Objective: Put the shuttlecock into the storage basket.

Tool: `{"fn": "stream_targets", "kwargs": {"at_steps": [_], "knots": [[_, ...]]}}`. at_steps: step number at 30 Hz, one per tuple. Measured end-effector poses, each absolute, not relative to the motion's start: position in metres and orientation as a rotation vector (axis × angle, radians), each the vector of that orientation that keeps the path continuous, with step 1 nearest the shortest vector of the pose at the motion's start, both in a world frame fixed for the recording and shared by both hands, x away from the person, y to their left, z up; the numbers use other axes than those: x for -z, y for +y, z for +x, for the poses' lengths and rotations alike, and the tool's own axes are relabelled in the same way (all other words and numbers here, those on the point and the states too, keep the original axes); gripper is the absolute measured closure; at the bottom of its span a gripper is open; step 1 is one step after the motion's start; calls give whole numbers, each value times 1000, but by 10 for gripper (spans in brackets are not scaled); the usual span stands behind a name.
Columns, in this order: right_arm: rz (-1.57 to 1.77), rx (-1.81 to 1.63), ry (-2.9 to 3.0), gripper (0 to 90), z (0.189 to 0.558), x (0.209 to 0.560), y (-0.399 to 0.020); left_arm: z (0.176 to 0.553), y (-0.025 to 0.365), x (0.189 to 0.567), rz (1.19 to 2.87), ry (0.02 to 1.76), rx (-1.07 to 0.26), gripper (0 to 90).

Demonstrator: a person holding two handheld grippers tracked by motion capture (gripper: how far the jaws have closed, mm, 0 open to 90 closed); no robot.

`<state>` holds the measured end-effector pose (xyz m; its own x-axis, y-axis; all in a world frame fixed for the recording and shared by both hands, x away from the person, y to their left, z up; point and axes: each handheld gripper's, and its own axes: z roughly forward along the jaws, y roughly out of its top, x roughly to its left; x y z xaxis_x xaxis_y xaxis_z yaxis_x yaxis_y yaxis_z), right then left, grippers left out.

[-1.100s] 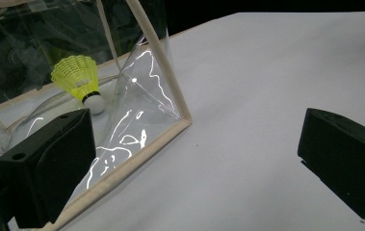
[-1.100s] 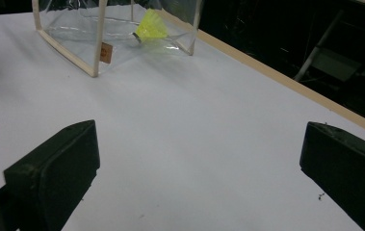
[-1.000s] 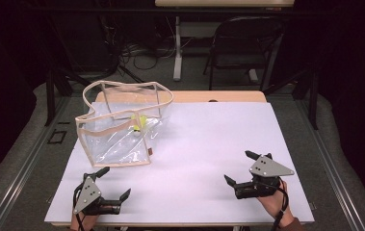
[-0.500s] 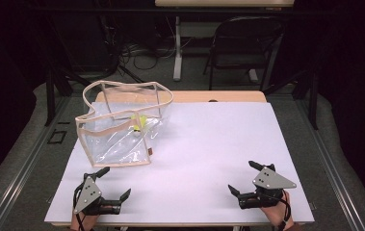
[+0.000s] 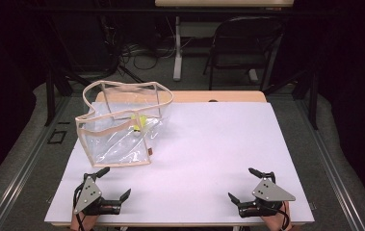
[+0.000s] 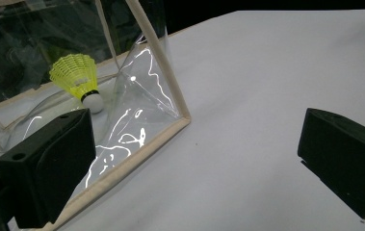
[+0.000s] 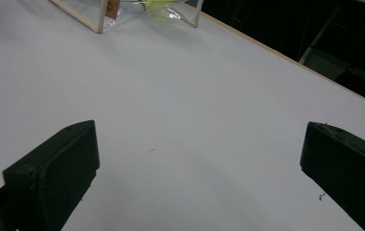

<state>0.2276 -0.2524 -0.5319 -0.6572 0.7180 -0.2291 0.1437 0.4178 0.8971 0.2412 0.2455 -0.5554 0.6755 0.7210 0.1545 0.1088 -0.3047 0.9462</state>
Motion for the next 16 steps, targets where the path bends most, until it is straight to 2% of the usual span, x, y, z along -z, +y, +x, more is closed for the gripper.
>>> {"fn": "stream_targets", "kwargs": {"at_steps": [16], "knots": [[710, -1237, 2049, 0, 221, 536, -254, 241, 245, 555, 1809, 653, -707, 0]]}}
